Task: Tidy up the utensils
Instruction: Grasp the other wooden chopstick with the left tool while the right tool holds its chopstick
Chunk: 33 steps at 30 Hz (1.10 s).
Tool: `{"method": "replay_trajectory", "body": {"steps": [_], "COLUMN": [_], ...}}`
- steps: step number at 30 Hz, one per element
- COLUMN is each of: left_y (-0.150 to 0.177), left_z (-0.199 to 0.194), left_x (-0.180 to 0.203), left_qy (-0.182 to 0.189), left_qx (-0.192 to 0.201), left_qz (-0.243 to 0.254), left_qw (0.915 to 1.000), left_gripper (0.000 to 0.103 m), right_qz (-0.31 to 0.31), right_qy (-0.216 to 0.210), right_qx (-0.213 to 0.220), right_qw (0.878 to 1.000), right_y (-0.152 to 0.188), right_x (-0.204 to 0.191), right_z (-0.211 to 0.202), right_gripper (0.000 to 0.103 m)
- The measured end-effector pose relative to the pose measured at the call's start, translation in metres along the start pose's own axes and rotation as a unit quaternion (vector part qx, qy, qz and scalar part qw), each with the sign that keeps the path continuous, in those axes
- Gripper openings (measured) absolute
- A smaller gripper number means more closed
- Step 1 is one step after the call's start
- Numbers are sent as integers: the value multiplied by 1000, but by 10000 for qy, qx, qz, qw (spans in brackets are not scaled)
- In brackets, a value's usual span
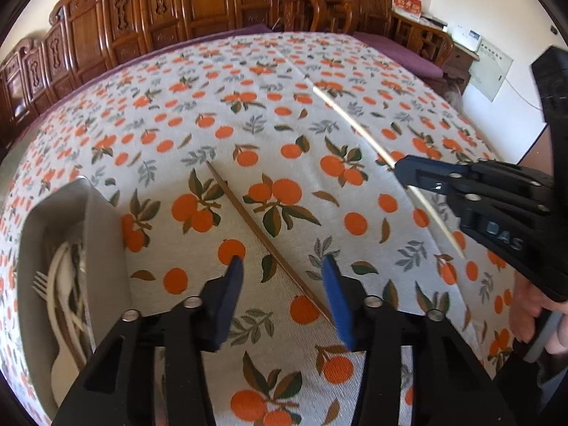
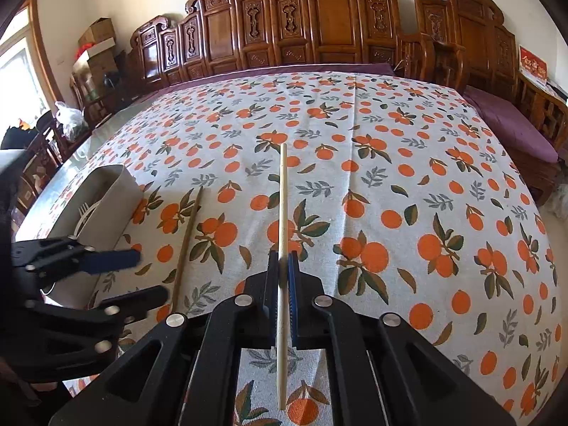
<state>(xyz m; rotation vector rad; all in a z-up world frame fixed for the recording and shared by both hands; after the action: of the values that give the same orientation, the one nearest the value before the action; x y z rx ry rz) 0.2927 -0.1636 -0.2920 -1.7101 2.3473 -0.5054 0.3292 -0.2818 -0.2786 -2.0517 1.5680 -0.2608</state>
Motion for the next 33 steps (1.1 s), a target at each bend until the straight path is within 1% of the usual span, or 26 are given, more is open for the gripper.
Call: {"method": "replay_trajectory", "body": {"steps": [4,5,8,10,12,17,25,33], "left_y": [0,0,1,0,2,8,15,20], "left_z": [13,15,20,20,20,17,0,-29], "left_x": [-2,-2,-3,-4,-7,-15,-21,-29], "left_qy": [15,19,0,-47,-52,-47,-77,-133], "left_qx": [-115,-134,-184,-171,-198,-254,-176,46], "left_qz": [-55,-61,-58,-44,-62,-108,-74,-40], "left_qw": [9999,9999,9998,9998,9998,9996,9998,9999], "left_gripper": [32,28,25,20,11,5,4,4], "right_qz": [-28,-34,-51,-67,-82,-98,-153,-208], "right_qy": [-10,-11,-3,-6,-5,-25,-119,-208], "right_qx": [-24,-25,-39,-39,-51,-59,-58,-33], "right_qw": [10000,10000,10000,10000,10000,9999,9998,9996], "right_y": [0,0,1,1,2,2,3,3], "right_x": [-3,-3,-5,-6,-7,-10,-22,-32], "right_z": [2,2,3,3,4,4,4,1], "right_gripper": [6,6,6,6,6,6,6,6]}}
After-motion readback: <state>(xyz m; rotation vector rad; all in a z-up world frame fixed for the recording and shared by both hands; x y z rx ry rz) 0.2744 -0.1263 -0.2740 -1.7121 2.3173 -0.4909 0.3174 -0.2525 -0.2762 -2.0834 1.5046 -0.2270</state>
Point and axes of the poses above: each gripper's, at about its wrist camera, not at the fingertips, and z roughly the way its jaws point, x to its right, y to its underside, the point moved 10 cm from there along z, roughly the way its jaws point, and after that the axes turned 8 degrees about -x, right-handed, at the moved point
